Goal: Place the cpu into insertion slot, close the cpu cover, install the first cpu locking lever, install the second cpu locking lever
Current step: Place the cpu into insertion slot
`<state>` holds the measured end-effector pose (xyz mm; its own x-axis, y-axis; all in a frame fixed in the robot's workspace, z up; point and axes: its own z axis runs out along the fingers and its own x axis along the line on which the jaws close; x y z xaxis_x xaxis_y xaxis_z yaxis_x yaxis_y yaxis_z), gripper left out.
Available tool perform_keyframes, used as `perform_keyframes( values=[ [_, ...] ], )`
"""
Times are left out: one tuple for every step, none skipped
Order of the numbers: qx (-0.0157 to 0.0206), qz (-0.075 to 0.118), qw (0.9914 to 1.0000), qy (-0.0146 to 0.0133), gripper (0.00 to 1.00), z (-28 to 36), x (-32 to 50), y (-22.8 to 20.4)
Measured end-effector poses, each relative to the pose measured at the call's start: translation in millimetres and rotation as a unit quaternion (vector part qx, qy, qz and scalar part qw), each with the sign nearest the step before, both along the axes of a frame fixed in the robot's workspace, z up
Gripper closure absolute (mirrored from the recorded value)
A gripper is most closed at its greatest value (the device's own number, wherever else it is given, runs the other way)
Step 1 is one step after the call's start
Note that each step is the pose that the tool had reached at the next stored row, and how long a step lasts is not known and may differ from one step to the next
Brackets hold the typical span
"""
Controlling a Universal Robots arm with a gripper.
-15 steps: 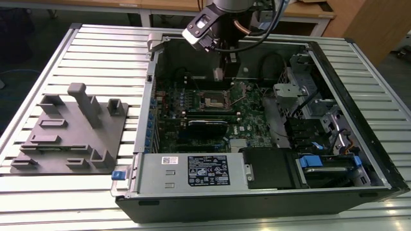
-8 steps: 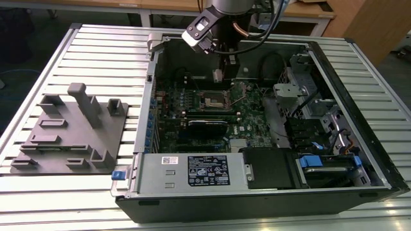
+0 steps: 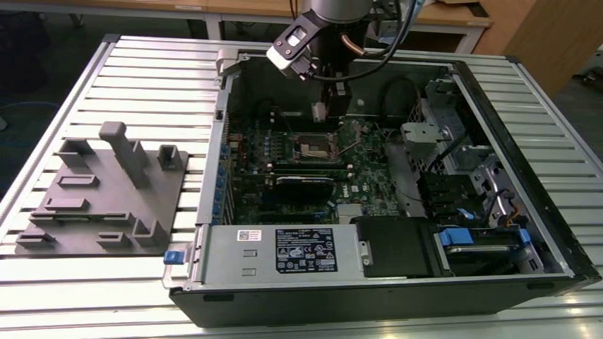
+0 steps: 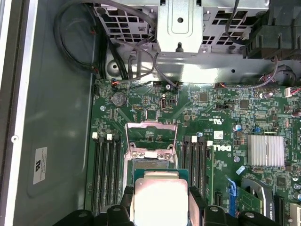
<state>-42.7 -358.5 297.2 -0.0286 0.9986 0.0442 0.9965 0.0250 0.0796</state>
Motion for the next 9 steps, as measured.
perform_keyframes(
  values=[
    [0.0,0.0,1.0,0.0,0.46,-0.2,0.0,0.0],
    [0.0,0.0,1.0,0.0,0.46,-0.4,0.0,0.0],
    [0.0,0.0,1.0,0.0,0.46,-0.6,0.0,0.0],
    [-0.0001,0.0,1.0,0.0,0.46,-0.8,0.0,0.0],
    [0.0,0.0,1.0,0.0,0.46,-1.0,0.0,0.0],
    [0.0,0.0,1.0,0.0,0.46,-1.2,0.0,0.0],
    [-0.0001,0.0,1.0,0.0,0.46,-1.4,0.0,0.0],
    [-0.0001,0.0,1.0,0.0,0.46,-1.6,0.0,0.0],
    [-0.0001,0.0,1.0,0.0,0.46,-1.8,0.0,0.0]
  ],
)
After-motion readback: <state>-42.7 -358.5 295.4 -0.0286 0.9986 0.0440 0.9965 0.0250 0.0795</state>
